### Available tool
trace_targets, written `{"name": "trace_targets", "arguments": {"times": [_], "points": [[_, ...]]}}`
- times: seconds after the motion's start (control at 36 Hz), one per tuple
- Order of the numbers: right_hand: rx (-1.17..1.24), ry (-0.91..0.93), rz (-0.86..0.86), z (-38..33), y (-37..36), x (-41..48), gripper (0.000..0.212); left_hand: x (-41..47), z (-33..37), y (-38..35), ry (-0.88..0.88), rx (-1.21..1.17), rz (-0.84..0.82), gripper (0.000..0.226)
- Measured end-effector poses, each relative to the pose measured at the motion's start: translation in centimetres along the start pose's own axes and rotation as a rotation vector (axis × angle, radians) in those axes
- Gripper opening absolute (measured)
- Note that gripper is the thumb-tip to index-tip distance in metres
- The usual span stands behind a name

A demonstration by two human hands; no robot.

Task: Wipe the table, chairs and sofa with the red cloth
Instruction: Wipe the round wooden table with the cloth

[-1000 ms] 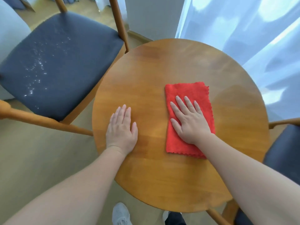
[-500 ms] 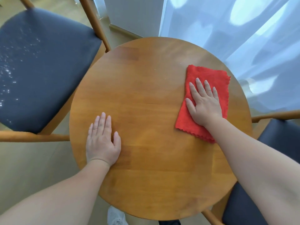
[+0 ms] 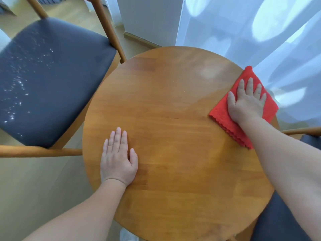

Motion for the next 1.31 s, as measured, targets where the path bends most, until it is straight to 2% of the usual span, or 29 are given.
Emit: {"name": "trace_targets", "arguments": {"times": [0.19, 0.47, 0.69, 0.97, 1.31], "points": [[-0.041, 0.204, 0.004, -7.5, -0.3, -2.0, 0.067, 0.2, -0.2, -0.1, -0.003, -0.006, 0.000, 0.064], [-0.055, 0.409, -0.053, -16.5, -2.6, -9.4, 0.066, 0.2, -0.3, 0.1, 0.002, -0.039, -0.004, 0.064], [-0.067, 0.490, -0.066, -17.9, -2.6, -9.1, 0.066, 0.3, -0.4, 0.1, 0.001, -0.048, -0.017, 0.062], [-0.057, 0.454, -0.017, -17.2, -1.0, -2.3, 0.065, 0.4, -0.5, -0.1, 0.004, -0.042, -0.030, 0.060], [-0.023, 0.269, 0.036, -11.1, 1.2, 5.1, 0.067, 0.3, -0.4, -0.1, -0.004, -0.051, -0.030, 0.060]]}}
Point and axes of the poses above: each hand's wrist, its own x-axis towards the middle knuckle, its own y-axis out of the back of the hand, z = x × y, the point moved 6 cm from there along x, towards the middle knuckle, and after that the axes turned 1 degree about y, right-handed, at the moved point
